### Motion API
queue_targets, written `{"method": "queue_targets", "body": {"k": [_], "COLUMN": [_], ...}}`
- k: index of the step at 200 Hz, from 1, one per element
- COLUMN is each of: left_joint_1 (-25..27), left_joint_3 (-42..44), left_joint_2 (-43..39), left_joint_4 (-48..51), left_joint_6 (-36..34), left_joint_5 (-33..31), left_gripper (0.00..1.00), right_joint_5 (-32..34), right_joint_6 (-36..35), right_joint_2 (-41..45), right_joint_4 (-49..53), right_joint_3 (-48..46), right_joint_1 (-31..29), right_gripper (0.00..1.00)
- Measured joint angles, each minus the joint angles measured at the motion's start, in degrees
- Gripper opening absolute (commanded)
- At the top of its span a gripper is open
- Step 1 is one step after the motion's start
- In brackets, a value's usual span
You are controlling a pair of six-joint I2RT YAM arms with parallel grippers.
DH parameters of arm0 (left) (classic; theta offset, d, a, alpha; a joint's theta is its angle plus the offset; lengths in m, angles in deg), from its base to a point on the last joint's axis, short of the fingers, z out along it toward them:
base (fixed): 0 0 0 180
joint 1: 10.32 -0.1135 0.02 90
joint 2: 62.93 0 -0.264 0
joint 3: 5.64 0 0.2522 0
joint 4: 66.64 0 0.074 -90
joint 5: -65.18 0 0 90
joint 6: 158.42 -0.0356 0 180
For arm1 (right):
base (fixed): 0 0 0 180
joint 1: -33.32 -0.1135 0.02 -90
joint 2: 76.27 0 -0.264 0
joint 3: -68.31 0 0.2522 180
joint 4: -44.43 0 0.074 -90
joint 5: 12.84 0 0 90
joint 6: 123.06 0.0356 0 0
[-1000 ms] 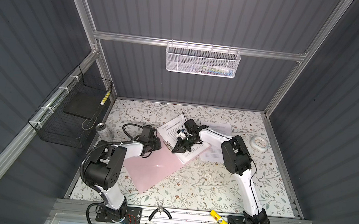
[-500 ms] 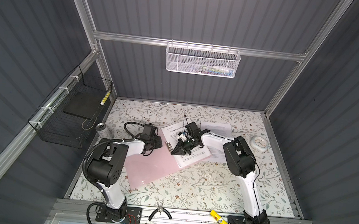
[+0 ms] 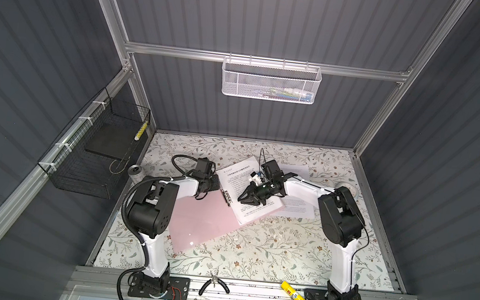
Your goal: Put the files into the folder
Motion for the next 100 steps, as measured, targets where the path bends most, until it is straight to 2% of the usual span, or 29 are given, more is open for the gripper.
{"method": "queue_targets", "body": {"k": [60,100], "left_joint_1": [0.0,-0.1], "left_joint_3": [-12.5,-19.5], "left_joint_2": [9.1,13.8], "left_joint_4": [1.5,2.8], "left_joint_6": [-2.0,-3.1], "left_joint_5": [1.5,2.7], "left_gripper": [0.39,0.39], "right_joint_5": [8.0,11.7], "right_joint_6": [-2.9,-4.8], "right_joint_2": [9.6,10.7], "right_joint_4": [3.2,6.2], "right_joint_3": [-4.9,-5.9], "right_joint_1": [12.0,14.6], "right_gripper": [0.31,0.34]}}
